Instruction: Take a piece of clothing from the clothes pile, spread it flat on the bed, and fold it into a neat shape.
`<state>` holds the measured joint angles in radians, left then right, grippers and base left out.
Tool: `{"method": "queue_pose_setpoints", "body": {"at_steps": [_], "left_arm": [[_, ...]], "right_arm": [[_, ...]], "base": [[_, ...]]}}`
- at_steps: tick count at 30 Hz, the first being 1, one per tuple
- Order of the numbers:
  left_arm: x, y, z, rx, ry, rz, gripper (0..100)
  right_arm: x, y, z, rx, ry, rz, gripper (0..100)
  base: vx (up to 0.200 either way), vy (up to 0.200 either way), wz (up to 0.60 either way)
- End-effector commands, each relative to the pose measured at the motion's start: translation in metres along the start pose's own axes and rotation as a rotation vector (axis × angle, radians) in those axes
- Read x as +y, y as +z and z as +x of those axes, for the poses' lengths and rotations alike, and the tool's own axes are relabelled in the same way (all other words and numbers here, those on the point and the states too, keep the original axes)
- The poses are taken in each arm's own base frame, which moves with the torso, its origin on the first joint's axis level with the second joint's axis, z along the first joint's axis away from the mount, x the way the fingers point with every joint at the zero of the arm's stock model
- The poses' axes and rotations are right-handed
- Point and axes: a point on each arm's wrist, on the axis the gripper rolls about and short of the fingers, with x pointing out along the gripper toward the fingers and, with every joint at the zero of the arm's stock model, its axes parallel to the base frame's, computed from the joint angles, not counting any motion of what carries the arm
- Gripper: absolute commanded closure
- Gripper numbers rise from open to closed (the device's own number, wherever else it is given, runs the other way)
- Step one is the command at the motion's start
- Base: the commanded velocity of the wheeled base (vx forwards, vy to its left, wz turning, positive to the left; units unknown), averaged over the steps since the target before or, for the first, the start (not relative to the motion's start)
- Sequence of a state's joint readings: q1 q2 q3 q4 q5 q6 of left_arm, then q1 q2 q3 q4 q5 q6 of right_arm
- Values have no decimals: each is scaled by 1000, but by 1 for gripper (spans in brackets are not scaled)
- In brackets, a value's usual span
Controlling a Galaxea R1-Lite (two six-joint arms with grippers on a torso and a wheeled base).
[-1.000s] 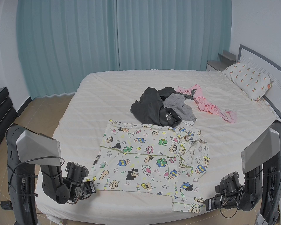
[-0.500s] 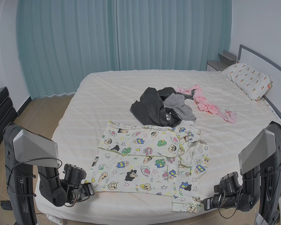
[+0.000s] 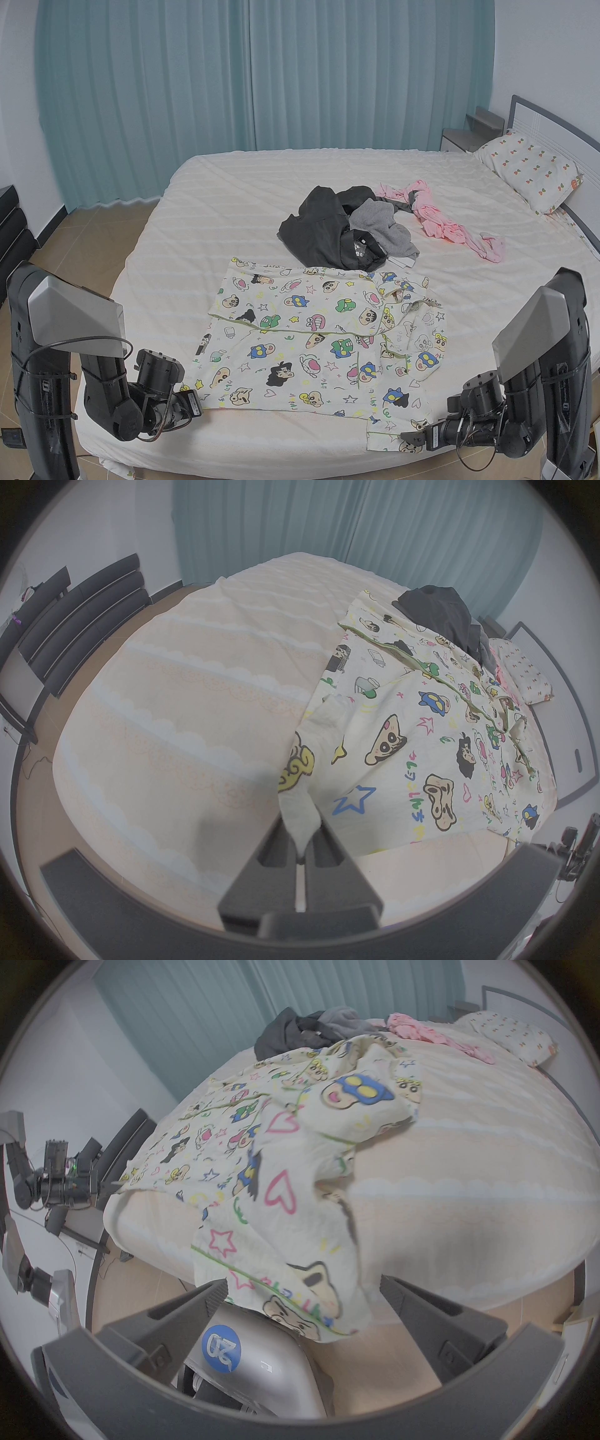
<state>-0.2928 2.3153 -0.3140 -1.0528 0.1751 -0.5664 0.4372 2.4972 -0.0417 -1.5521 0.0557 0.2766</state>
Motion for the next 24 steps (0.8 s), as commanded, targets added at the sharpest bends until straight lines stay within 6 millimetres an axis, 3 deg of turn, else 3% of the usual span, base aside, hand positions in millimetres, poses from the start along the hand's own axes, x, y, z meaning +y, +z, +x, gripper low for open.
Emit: {"method": "queue_pose_setpoints", "body": {"at_steps": [1,3,4,10,17,24], "left_arm": [[0,0,0,-2,-1,0,100],[0,0,0,-2,-1,-1,100],[0,0,0,1,1,-1,100],[1,-1,-1,6,1,1,100],[7,-8,-8,34,19,40,100],[12,-16,-19,61,30,59,100]], "right_arm": [[8,-9,22,22,-8,-37,0],[10,-7,25,3,-14,-45,0],[11,-6,26,-5,-17,-45,100],[13,-4,24,-24,-46,-47,100],[8,-5,-10,-14,-76,-32,100],[2,-2,-11,-17,-80,-26,100]], "base": [[0,0,0],[0,0,0],[0,0,0],[0,0,0],[0,0,0],[0,0,0]]}}
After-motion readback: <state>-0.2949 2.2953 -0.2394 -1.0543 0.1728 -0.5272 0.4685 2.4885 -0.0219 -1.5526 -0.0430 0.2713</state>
